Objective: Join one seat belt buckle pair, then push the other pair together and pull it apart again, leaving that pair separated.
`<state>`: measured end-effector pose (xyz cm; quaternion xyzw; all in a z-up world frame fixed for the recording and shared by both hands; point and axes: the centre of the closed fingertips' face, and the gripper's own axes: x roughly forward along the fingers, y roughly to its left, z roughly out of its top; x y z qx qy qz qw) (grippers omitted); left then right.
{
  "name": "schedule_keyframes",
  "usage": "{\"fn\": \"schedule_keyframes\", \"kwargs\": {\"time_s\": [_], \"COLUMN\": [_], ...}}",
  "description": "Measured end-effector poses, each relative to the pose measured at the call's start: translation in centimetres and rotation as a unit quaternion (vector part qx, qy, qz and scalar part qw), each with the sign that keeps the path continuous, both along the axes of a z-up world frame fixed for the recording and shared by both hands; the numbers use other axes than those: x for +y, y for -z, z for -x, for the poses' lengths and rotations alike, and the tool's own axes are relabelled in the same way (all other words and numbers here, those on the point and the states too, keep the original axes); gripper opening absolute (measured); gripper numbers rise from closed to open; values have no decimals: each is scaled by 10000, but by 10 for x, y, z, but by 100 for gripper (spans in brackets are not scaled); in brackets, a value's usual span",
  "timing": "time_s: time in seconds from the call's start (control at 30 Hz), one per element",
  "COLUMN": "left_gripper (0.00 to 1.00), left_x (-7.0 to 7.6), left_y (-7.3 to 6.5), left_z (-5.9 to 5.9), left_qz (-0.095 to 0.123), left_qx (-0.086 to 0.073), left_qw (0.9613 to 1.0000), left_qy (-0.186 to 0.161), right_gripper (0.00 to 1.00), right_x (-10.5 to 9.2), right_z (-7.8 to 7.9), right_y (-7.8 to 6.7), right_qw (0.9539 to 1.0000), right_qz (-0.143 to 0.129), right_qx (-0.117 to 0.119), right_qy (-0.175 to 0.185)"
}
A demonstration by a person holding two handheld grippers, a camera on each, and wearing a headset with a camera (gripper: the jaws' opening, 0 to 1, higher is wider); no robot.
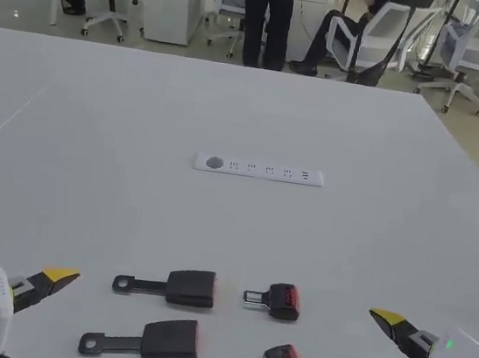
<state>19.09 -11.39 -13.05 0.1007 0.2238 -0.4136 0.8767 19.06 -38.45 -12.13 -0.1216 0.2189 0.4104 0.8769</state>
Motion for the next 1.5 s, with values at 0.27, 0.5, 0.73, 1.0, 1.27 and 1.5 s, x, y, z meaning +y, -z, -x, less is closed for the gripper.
{"fn": "schedule_keyframes", "kwargs": {"time_s": [0.27,0.5,0.73,1.0,1.27,1.5], "left_gripper": [100,100,100,100,100,100], "left_x": [0,7,10,5,-4,-14], "left_y": [0,5,7,3,0,0], "left_z": [1,-4,-5,-4,-6,-6], "left_qz": [-36,-32,-21,4,-52,-137], "left_qx": [-6,-20,2,26,153,212], "left_qw": [10000,10000,10000,10000,9998,9991], "left_qy": [21,-4,-23,-29,135,350], "right_gripper": [100,100,99,99,99,99], "right_x": [-1,0,1,0,-3,-6], "right_z": [0,0,1,-1,-6,-7], "right_y": [-1,-2,-3,-5,-7,-6], "right_qw": [10000,10000,10000,10000,9999,9995], "right_qz": [-2,21,18,3,78,184], "right_qx": [-20,-29,-9,-18,-7,56], "right_qy": [7,-4,-3,-5,-104,-249]}}
